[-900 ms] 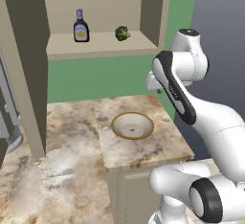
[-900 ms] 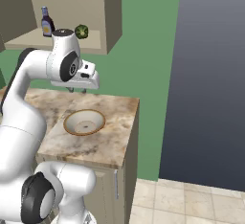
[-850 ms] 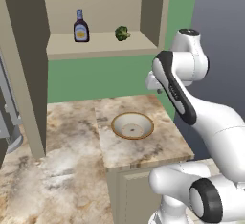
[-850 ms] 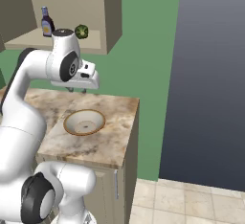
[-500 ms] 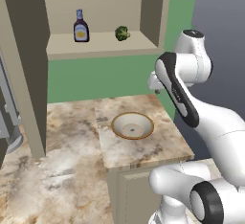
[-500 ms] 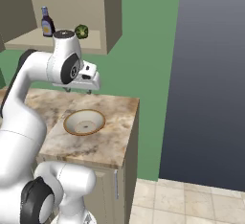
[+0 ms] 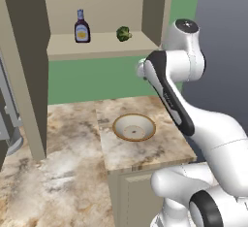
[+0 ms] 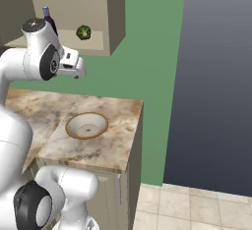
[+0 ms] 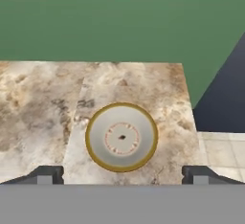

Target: Pick the broccoli from the cabinet and place it in the bowl. Then pick the bowl and place it in the sink. Then turn on the sink facuet.

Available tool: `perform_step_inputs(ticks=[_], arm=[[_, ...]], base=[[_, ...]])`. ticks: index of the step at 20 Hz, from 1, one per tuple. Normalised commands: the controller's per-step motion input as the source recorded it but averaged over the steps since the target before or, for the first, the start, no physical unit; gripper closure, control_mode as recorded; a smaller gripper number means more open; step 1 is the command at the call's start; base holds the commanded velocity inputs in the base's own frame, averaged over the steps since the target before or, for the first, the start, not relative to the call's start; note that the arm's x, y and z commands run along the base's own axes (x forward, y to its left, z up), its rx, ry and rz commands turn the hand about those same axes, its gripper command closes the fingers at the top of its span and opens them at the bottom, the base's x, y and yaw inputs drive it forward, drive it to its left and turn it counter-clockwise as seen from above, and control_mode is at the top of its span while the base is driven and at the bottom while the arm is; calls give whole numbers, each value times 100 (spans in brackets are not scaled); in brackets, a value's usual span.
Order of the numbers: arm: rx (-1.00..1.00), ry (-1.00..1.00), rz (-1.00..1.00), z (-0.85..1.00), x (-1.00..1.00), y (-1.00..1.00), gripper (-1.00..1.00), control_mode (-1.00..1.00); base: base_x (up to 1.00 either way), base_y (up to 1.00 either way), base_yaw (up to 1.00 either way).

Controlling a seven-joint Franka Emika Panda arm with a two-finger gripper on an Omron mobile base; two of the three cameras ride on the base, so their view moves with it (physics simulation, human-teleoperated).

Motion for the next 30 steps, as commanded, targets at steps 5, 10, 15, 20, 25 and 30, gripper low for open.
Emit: perform_step_inputs(ticks=[5,10,15,20,25,30], arm=[[0,-14,-7,74,29,40,-100,-100],[0,-2,-9,60,79,0,-100,-100],[0,-2,-6,44,49,0,-100,-100],[0,0,-3,19,13,0,-100,-100],[0,0,0,0,41,0,-100,-100],[0,0,0,-7,63,0,-100,-100]], base=[[0,0,0],[0,0,0],[0,0,0],[0,0,0],[0,0,0],[0,0,0]])
